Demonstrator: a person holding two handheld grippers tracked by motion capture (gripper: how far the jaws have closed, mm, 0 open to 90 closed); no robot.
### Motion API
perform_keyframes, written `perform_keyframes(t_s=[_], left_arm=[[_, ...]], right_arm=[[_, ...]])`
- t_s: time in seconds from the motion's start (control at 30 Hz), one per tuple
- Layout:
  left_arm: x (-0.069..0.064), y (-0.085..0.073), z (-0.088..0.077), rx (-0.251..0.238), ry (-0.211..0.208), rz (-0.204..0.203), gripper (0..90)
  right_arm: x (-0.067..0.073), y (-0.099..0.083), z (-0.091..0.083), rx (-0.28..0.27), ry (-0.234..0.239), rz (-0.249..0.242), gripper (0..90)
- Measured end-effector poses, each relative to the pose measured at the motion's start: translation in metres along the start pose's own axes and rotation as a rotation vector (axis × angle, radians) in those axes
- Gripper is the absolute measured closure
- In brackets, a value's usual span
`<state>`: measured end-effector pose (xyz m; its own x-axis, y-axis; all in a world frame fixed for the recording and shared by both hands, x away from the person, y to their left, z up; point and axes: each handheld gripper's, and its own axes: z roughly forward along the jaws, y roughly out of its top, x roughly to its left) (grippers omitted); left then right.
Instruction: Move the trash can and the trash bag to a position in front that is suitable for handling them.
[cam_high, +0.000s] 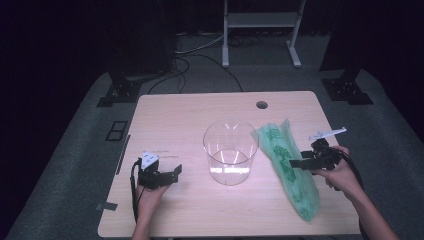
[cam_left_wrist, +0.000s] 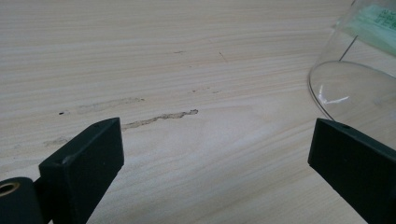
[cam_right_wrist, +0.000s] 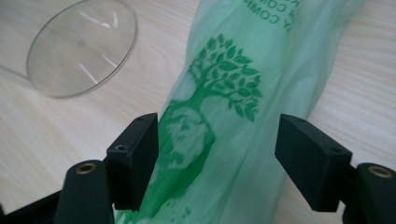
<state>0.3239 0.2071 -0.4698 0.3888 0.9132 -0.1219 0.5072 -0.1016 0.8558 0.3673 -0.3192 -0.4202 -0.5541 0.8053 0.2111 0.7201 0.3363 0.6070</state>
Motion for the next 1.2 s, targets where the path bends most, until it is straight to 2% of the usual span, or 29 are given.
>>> perform_keyframes(t_s=[0.13,0.27,0.5,0.93,1.1,1.2], left_arm=[[0.000,0.000,-0.001,-0.001,0.001,-0.003,2.4],[0.001,0.000,-0.001,0.001,0.000,-0.002,2.4],[0.001,0.000,-0.001,0.000,-0.001,-0.003,2.4],[0.001,0.001,-0.001,-0.002,-0.001,-0.004,2.4],[0.001,0.001,-0.001,0.002,-0.001,-0.003,2.4],[0.000,0.001,-0.001,-0.001,-0.001,-0.004,2.4]], right_arm=[[-0.008,0.008,0.007,0.022,-0.007,0.027,27.6],[-0.016,0.011,0.018,0.045,0.009,0.065,26.5],[-0.011,0.012,0.035,0.088,0.017,0.063,26.3],[0.012,0.016,0.056,0.182,-0.059,-0.035,25.0],[0.020,0.013,0.062,0.203,-0.114,-0.078,26.8],[0.024,0.012,0.063,0.207,-0.164,-0.129,33.4]])
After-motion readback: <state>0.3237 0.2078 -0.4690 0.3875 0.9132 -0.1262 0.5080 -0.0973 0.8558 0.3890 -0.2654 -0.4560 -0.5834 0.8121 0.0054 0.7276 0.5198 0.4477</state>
